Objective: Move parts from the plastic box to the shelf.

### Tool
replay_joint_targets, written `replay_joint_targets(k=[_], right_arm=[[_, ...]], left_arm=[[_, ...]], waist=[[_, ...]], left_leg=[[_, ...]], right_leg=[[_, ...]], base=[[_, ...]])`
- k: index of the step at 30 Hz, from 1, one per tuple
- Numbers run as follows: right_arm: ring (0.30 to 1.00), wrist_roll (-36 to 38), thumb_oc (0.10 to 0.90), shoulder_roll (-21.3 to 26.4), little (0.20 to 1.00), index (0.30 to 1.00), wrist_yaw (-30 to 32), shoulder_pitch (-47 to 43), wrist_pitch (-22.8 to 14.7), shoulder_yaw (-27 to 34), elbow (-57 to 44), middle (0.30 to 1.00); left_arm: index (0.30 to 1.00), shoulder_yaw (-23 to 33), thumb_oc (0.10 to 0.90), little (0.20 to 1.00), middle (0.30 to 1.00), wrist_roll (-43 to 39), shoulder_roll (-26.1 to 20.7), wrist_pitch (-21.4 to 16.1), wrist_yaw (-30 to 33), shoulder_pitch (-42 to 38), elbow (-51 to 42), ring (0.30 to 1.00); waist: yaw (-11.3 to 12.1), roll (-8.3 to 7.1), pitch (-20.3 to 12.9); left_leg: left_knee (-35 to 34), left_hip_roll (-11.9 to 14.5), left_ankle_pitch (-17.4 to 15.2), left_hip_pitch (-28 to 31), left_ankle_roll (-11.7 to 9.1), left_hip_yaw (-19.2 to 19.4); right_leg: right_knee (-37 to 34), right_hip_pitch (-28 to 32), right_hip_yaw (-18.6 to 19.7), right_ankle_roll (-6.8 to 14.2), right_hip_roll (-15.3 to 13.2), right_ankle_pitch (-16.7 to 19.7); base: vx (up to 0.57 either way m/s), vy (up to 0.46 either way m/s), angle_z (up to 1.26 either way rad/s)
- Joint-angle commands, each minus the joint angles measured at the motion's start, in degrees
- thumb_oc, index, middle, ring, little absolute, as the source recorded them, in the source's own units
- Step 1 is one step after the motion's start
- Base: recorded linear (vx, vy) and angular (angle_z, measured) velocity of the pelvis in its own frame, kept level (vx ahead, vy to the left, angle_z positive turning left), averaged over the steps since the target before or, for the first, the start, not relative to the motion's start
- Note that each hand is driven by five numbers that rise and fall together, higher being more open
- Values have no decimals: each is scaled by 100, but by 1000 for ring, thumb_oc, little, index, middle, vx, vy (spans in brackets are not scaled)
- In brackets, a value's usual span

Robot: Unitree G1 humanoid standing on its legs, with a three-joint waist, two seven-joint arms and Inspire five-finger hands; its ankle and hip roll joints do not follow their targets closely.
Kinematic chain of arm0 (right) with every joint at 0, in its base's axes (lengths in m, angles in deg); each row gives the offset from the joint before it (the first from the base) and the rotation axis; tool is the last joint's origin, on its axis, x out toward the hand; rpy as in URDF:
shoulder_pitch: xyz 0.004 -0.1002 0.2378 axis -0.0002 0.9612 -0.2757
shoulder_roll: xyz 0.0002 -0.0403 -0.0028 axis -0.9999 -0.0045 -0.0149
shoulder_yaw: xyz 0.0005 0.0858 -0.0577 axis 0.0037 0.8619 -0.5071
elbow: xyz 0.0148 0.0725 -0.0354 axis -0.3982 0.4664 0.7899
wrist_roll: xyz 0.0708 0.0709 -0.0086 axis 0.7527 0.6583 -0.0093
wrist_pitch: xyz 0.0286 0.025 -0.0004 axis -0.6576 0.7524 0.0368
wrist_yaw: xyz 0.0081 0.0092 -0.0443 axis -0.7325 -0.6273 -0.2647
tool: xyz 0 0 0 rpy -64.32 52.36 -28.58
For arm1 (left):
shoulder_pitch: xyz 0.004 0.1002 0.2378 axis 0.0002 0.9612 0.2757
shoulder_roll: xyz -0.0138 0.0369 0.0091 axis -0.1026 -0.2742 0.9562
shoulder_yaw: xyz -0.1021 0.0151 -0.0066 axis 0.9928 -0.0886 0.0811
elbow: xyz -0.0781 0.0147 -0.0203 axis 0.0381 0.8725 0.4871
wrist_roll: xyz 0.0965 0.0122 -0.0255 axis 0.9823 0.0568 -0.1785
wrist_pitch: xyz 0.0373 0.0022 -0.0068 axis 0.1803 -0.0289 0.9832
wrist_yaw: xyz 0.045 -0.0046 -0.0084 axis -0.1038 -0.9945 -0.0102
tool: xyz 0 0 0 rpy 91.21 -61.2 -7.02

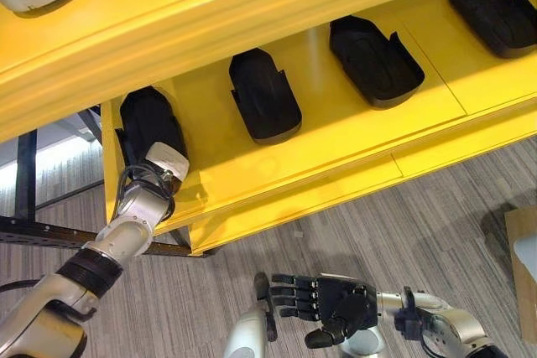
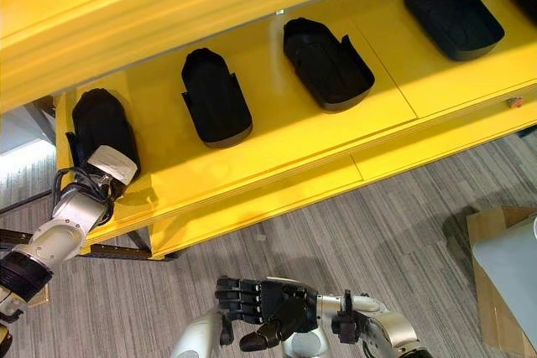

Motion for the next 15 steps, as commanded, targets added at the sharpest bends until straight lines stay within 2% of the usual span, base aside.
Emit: replay_joint_targets(k=[1, 6, 10, 12, 15], right_arm=[[1000, 370, 900, -275, 1000, 1000, -284, 114, -252, -175, -631, 1000], [1000, 347, 900, -324, 1000, 1000, -376, 113, -327, -190, -524, 1000], [1000, 369, 900, -358, 1000, 1000, -346, 92, -326, -205, -509, 1000], [1000, 345, 900, -376, 1000, 1000, -355, 98, -307, -194, -499, 1000], [1000, 317, 900, -376, 1000, 1000, -402, 95, -284, -192, -485, 1000]], left_arm=[[1000, 498, 900, 1000, 1000, 175, -446, 545, 569, -321, 70, 1000], [1000, 418, 900, 1000, 1000, -33, -275, 600, 777, -495, 132, 1000], [1000, 373, 900, 1000, 1000, -157, -163, 802, 914, -570, 179, 1000], [1000, 368, 900, 1000, 1000, -20, -134, 922, 772, -577, 236, 1000], [1000, 388, 900, 1000, 1000, 103, -69, 1161, 993, -545, 448, 1000]], waist=[[-109, -223, -358], [-122, -274, -388], [-127, -298, -392], [-131, -300, -402], [-150, -297, -408]], left_leg=[[503, -353, -567, -11, 454, -94], [491, -340, -571, -1, 460, -88], [495, -333, -573, -1, 461, -86], [494, -335, -577, 6, 459, -84], [487, -334, -571, 16, 456, -72]], right_leg=[[-816, 352, -640, 154, -348, 496], [-859, 374, -623, 160, -327, 519], [-891, 391, -614, 161, -320, 533], [-900, 400, -605, 161, -311, 534], [-906, 399, -582, 159, -307, 543]], base=[[-12, -34, 0], [0, 0, 0], [-2, -8, 0], [0, 0, 0], [0, 0, 0]])
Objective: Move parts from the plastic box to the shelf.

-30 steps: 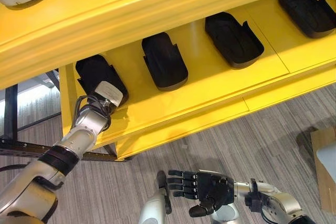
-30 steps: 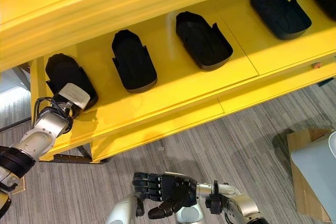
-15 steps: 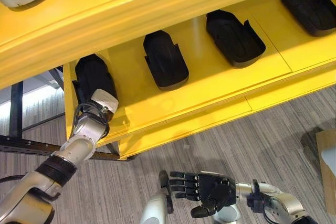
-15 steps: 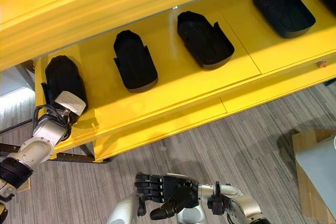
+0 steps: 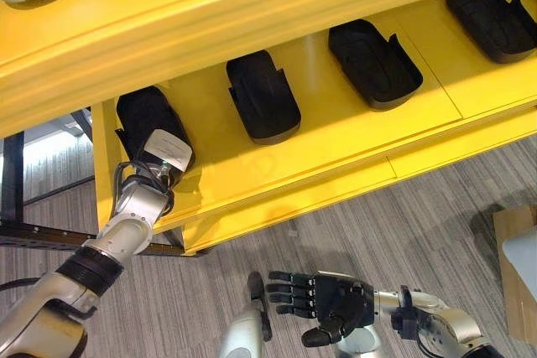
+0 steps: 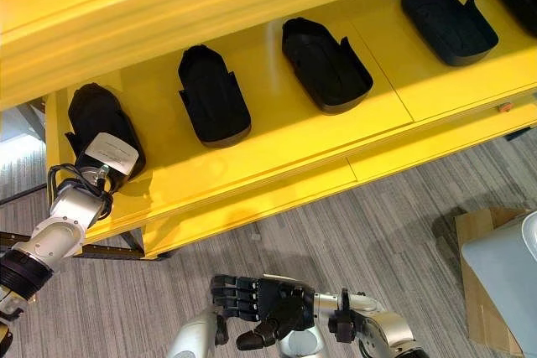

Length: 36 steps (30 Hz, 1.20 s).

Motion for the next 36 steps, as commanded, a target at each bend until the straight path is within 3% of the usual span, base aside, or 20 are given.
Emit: replay_joint_targets(k=[1, 15, 18, 22, 28, 33, 36], right_arm=[[1000, 307, 900, -280, 1000, 1000, -407, 146, -142, -178, -494, 1000], [1000, 318, 900, -255, 1000, 1000, -374, 116, -82, -238, -540, 1000], [1000, 321, 900, -257, 1000, 1000, -340, 104, -49, -258, -600, 1000], [1000, 316, 900, -265, 1000, 1000, -352, 102, -74, -269, -599, 1000], [1000, 390, 900, -308, 1000, 1000, -300, 121, -159, -310, -605, 1000], [1000, 391, 900, -330, 1000, 1000, -330, 149, -194, -270, -603, 1000], [1000, 435, 900, -331, 1000, 1000, -324, 160, -184, -257, -654, 1000]], left_arm=[[1000, 355, 900, 1000, 1000, 430, -80, 845, 401, -521, 268, 1000], [1000, 207, 900, 1000, 1000, 767, -102, 957, 72, -641, 900, 1000], [1000, 259, 900, 1000, 1000, 801, -83, 1380, 44, -556, 913, 1000], [1000, 360, 900, 1000, 1000, 731, -104, 1673, -20, -514, 849, 1000], [1000, 614, 900, 1000, 1000, 30, -88, 2206, 1051, -486, 699, 1000], [1000, 806, 900, 1000, 1000, -517, -128, 2319, 1481, -442, 578, 1000], [1000, 887, 900, 1000, 1000, -831, -126, 2203, 1951, -397, 555, 1000]], waist=[[-120, -142, -419], [-135, -129, -444], [-116, -127, -437], [-91, -134, -427], [-40, -181, -422], [-3, -202, -407], [10, -221, -404]], left_leg=[[489, -320, -563, -32, 445, -74], [485, -327, -574, -10, 445, -63], [485, -334, -580, -10, 454, -76], [483, -340, -577, -21, 458, -97], [494, -329, -573, -45, 464, -122], [511, -325, -568, -78, 468, -143], [513, -322, -565, -91, 471, -159]], right_leg=[[-769, 274, -580, 186, -290, 480], [-773, 281, -571, 202, -298, 495], [-773, 290, -573, 196, -297, 483], [-788, 295, -564, 195, -290, 490], [-804, 307, -581, 182, -272, 493], [-806, 305, -583, 176, -261, 495], [-817, 306, -586, 171, -251, 504]], base=[[0, 0, 0], [0, 0, 0], [0, 0, 0], [0, 0, 0], [-8, -38, 0], [0, 0, 0], [0, 0, 0]])
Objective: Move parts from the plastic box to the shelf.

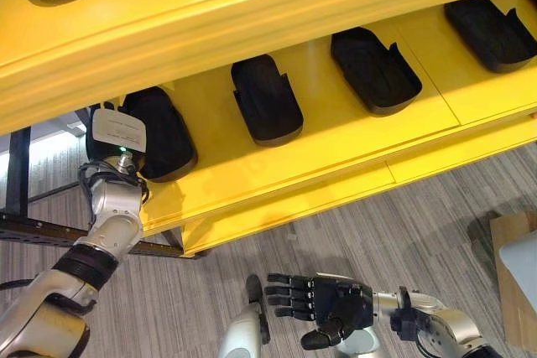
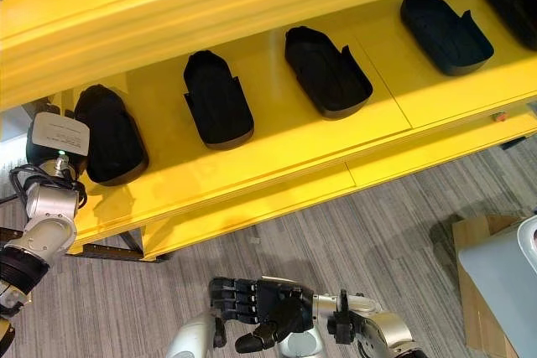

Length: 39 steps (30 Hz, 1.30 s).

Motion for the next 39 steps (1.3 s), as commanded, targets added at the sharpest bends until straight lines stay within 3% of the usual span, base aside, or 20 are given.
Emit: replay_joint_targets(k=[1, 7, 10, 11, 14, 16, 17, 20, 22, 23, 25, 27, 32, 36, 39], right_arm=[[1000, 440, 900, -335, 1000, 1000, -309, 137, -180, -202, -655, 1000], [1000, 472, 900, -351, 1000, 1000, -283, 132, -231, -192, -649, 1000], [1000, 458, 900, -371, 1000, 1000, -283, 180, -297, -186, -655, 1000], [1000, 443, 900, -405, 1000, 1000, -271, 231, -372, -187, -648, 1000], [1000, 474, 900, -416, 1000, 1000, -261, 258, -395, -148, -670, 1000], [1000, 404, 900, -460, 1000, 1000, -271, 345, -457, -115, -712, 1000], [1000, 408, 900, -465, 1000, 1000, -256, 464, -515, -70, -759, 1000], [1000, 410, 900, -512, 1000, 1000, -199, 609, -661, -31, -776, 1000], [1000, 448, 900, -602, 1000, 1000, -156, 798, -938, 19, -727, 1000], [1000, 473, 900, -633, 1000, 1000, -165, 810, -970, 38, -708, 1000], [1000, 561, 900, -759, 1000, 1000, -163, 881, -1096, 94, -675, 1000], [1000, 606, 900, -844, 1000, 1000, -153, 938, -1255, 190, -551, 1000], [1000, 1187, 900, -1004, 1000, 1000, -110, 876, -1688, 661, -325, 1000], [1000, 1299, 900, -1080, 1000, 1000, 153, 760, -1822, 1041, -257, 1000], [1000, 1315, 900, -1103, 1000, 1000, 189, 666, -1829, 1194, -213, 1000]], left_arm=[[1000, 636, 900, 1000, 1000, -185, -164, 537, 851, -333, 63, 1000], [1000, 779, 900, 1000, 1000, -1251, -126, 632, 1673, -360, 140, 1000], [1000, 946, 900, 1000, 1000, -2253, -104, 319, 2421, -326, 298, 1000], [1000, 1106, 900, 1000, 1000, -2833, -39, 63, 2807, -199, 329, 1000], [1000, 1283, 900, 1000, 1000, -3394, 36, -173, 3170, -32, 259, 1000], [1000, 1652, 900, 1000, 1000, -4018, 123, -703, 3426, 311, 86, 1000], [1000, 1997, 900, 1000, 1000, -4232, 194, -1147, 3426, 678, -85, 1000], [1000, 2464, 900, 1000, 1000, -4865, 449, -1758, 3349, 1324, -541, 1000], [1000, 2905, 900, 1000, 1000, -5308, 827, -2917, 3625, 2005, -1106, 1000], [1000, 2979, 900, 1000, 1000, -5356, 922, -3108, 3557, 2130, -1256, 1000], [1000, 3203, 900, 1000, 1000, -6218, 1283, -3723, 3143, 2603, -1664, 1000], [1000, 3377, 900, 1000, 1000, -7095, 1725, -4303, 2244, 3020, -1928, 1000], [1000, 3258, 900, 1000, 1000, -8816, 2413, -5044, -435, 3814, -2488, 1000], [1000, 3297, 900, 1000, 1000, -9923, 2632, -5415, -1434, 4080, -2870, 1000], [1000, 3389, 900, 1000, 1000, -10685, 2676, -5188, -2089, 4043, -2948, 1000]], waist=[[-113, -117, -331], [-105, -143, -317], [-99, -163, -331], [-86, -176, -343], [-63, -186, -364], [-5, -201, -403], [49, -213, -452], [162, -243, -543], [308, -293, -692], [341, -307, -729], [453, -347, -859], [569, -377, -1004], [808, -414, -1224], [919, -412, -1397], [932, -413, -1531]], left_leg=[[514, -325, -564, -134, 471, -141], [507, -318, -559, -145, 474, -145], [493, -309, -559, -137, 476, -140], [491, -308, -564, -129, 478, -150], [472, -304, -559, -113, 477, -158], [417, -310, -553, -66, 478, -187], [351, -310, -547, -8, 475, -212], [248, -324, -532, 73, 474, -270], [66, -326, -471, 183, 448, -353], [4, -318, -443, 206, 436, -372], [-181, -298, -346, 272, 392, -446], [-318, -295, -285, 323, 371, -515], [-535, -271, -216, 445, 343, -596], [-756, -259, -184, 589, 325, -548], [-856, -260, -196, 668, 336, -487]], right_leg=[[-787, 246, -572, 177, -263, 489], [-794, 234, -559, 167, -241, 492], [-813, 242, -553, 164, -230, 493], [-825, 260, -551, 166, -223, 490], [-856, 287, -559, 158, -216, 490], [-929, 362, -558, 162, -203, 490], [-1000, 442, -567, 158, -185, 478], [-1144, 570, -600, 159, -183, 497], [-1379, 753, -678, 174, -206, 556], [-1448, 784, -682, 187, -215, 591], [-1661, 884, -703, 240, -254, 713], [-1877, 1012, -749, 267, -299, 803], [-2241, 1250, -839, 299, -337, 963], [-2517, 1409, -915, 360, -382, 1088], [-2676, 1494, -933, 409, -412, 1172]], base=[[0, 0, 0], [-1, -4, 1], [-5, -12, 0], [0, 0, 0], [-5, -11, 0], [2, -29, 7], [14, -25, 13], [13, -18, 18], [15, -13, 22], [-8, 6, 20], [-8, 15, 21], [13, 42, 15], [-2, 61, 20], [9, 94, 8], [16, 113, -2]])
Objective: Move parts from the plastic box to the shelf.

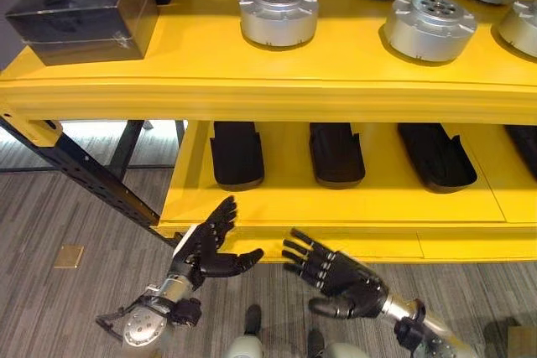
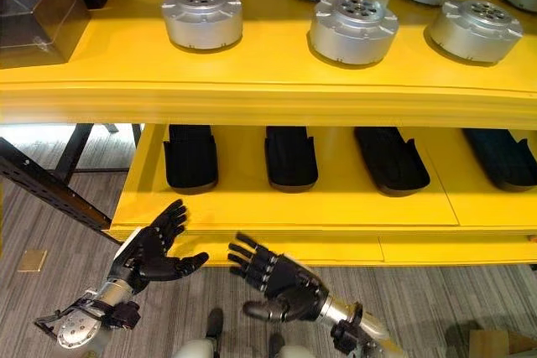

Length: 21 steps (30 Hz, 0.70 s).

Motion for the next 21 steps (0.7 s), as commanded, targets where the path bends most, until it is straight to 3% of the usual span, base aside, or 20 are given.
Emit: replay_joint_targets(k=[1, 2, 3, 4, 6, 10, 17, 18, 21], right_arm=[[1000, 633, 900, -172, 1000, 1000, -125, -208, -358, -99, -301, 1000], [1000, 710, 900, -148, 1000, 1000, -3, -256, -370, -39, -329, 1000], [1000, 1018, 900, -246, 1000, 1000, 821, -239, -672, 81, -359, 1000], [1000, 1181, 900, -339, 1000, 1000, 1068, -279, -825, 156, -296, 1000], [1000, 1232, 900, -524, 1000, 1000, 1331, -272, -1033, 360, -135, 1000], [1000, 1110, 900, -674, 1000, 1000, 1803, -245, -1175, 533, -10, 1000], [1000, 1011, 900, -731, 1000, 1000, 2604, -2, -1269, 1040, 80, 1000], [1000, 666, 900, -655, 1000, 1000, 2921, 333, -1312, 998, -31, 1000], [1000, 851, 900, -651, 1000, 1000, 2861, 352, -1269, 1006, -35, 1000]], left_arm=[[1000, 335, 900, 1000, 1000, -713, -271, -543, -1012, -673, -461, 1000], [1000, 263, 900, 1000, 1000, -1082, -305, -432, -1100, -666, -471, 1000], [1000, 172, 900, 1000, 1000, -1477, -232, -39, -1455, -642, -357, 1000], [1000, 121, 900, 1000, 1000, -1479, -202, 70, -1619, -617, -244, 1000], [1000, 24, 900, 1000, 1000, -1556, -88, 90, -1963, -548, 27, 1000], [1000, -30, 900, 1000, 1000, -1552, -11, 72, -2033, -443, 395, 1000], [1000, 305, 900, 1000, 1000, -1389, -30, 47, -1659, -53, 991, 1000], [1000, 531, 900, 1000, 1000, -1464, -23, 226, -1535, 202, 1043, 1000], [1000, 551, 900, 1000, 1000, -1474, -27, 246, -1520, 219, 1027, 1000]], waist=[[-59, -220, -323], [-76, -207, -347], [-119, -183, -423], [-140, -175, -449], [-212, -146, -494], [-300, -117, -537], [-398, -97, -544], [-366, -183, -627], [-365, -188, -635]], left_leg=[[-123, -131, -310, 253, 87, 118], [-123, -122, -322, 270, 73, 147], [-123, -151, -393, 321, 101, 212], [-123, -155, -416, 343, 115, 252], [-123, -167, -492, 401, 153, 381], [-123, -178, -583, 495, 198, 545], [-123, -195, -681, 659, 283, 798], [-123, -160, -742, 730, 286, 937], [-123, -152, -739, 740, 283, 941]], right_leg=[[-878, 215, -319, 308, -183, 737], [-946, 231, -317, 333, -204, 798], [-1029, 281, -317, 373, -238, 846], [-1043, 291, -307, 385, -247, 862], [-1056, 304, -294, 402, -279, 862], [-1065, 329, -269, 433, -321, 874], [-1021, 374, -317, 473, -389, 893], [-1124, 459, -589, 569, -511, 952], [-1124, 468, -602, 572, -509, 954]], base=[[-4, 126, -2], [11, 166, -3], [27, 143, -13], [45, 150, -17], [24, 114, -10], [14, 86, -21], [3, 63, -13], [20, 21, -11], [8, 4, -1]])
